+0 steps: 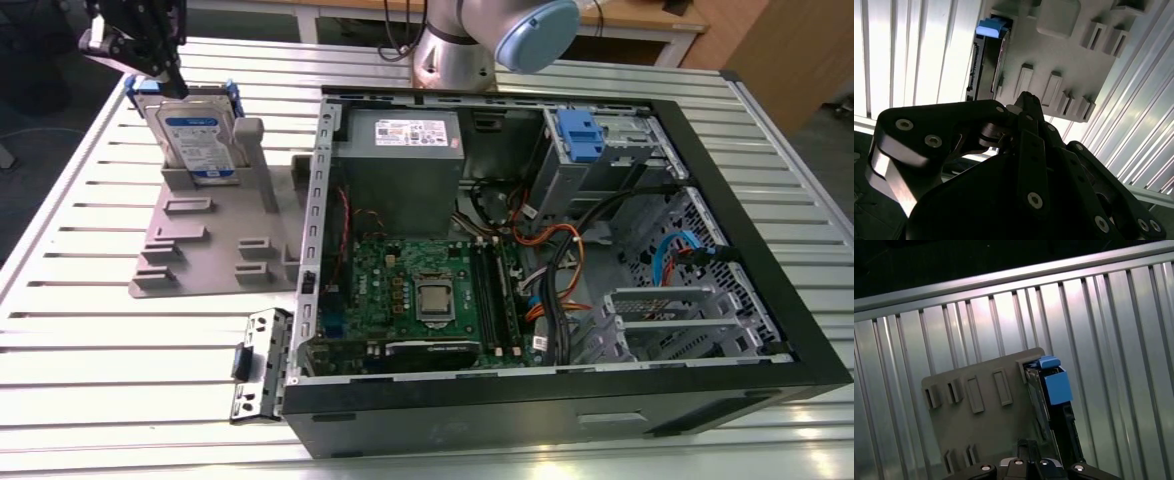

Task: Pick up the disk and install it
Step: 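Pick up the disk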

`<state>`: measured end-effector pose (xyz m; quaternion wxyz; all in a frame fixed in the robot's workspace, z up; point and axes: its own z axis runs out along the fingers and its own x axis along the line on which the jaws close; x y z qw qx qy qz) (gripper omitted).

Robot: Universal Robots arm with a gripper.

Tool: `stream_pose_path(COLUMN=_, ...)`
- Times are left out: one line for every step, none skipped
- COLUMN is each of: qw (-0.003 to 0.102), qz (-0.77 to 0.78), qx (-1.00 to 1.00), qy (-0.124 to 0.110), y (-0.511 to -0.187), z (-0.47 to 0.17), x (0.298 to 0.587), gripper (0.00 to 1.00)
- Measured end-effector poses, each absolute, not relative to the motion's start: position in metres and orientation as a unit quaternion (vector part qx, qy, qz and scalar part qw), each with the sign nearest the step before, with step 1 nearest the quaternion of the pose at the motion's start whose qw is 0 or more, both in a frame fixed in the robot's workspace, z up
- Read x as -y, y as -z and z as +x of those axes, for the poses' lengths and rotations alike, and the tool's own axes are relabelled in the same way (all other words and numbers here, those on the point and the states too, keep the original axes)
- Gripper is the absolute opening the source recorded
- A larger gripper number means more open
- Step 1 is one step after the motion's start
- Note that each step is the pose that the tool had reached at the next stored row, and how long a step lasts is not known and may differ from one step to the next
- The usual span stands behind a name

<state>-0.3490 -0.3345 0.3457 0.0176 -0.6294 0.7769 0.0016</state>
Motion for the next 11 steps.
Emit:
stream_pose_path(qw=0.018, qz=-0.631, qx=-0.776, qy=-0.002, y=-0.3457, z=-0.349, x=0.3345, gripper=0.1)
stream_pose_path(qw=0.018, qz=-0.632, qx=-0.775, qy=-0.002, y=-0.3457, z=-0.349, x=0.3345, gripper=0.1)
stream_pose_path(qw=0.018, qz=-0.633, qx=-0.774, qy=-0.002, y=-0.3457, z=-0.349, x=0.3345, gripper=0.1)
stream_pose_path(qw=0.018, qz=-0.634, qx=-0.773, qy=-0.002, y=-0.3457, z=-0.349, x=0.3345, gripper=0.1)
stream_pose_path(qw=0.018, qz=-0.635, qx=-0.772, qy=-0.002, y=-0.3457, z=-0.349, x=0.3345, gripper=0.1)
stream_pose_path(qw=0.018, qz=-0.636, qx=-0.771, qy=-0.002, y=-0.3457, z=-0.349, x=0.3345, gripper=0.1)
stream_pose_path(qw=0.018, qz=-0.637, qx=-0.77, qy=-0.002, y=-0.3457, z=-0.349, x=0.3345, gripper=0.1)
stream_pose_path(qw=0.018, qz=-0.639, qx=-0.769, qy=-0.002, y=-0.3457, z=-0.349, x=0.3345, gripper=0.1)
stream_pose_path(qw=0.018, qz=-0.64, qx=-0.768, qy=-0.002, y=-0.3457, z=-0.349, x=0.3345, gripper=0.1)
stream_pose_path(qw=0.018, qz=-0.641, qx=-0.768, qy=-0.002, y=-0.3457, z=-0.349, x=0.3345, gripper=0.1)
stream_pose_path(qw=0.018, qz=-0.642, qx=-0.767, qy=-0.002, y=-0.3457, z=-0.349, x=0.3345, gripper=0.1)
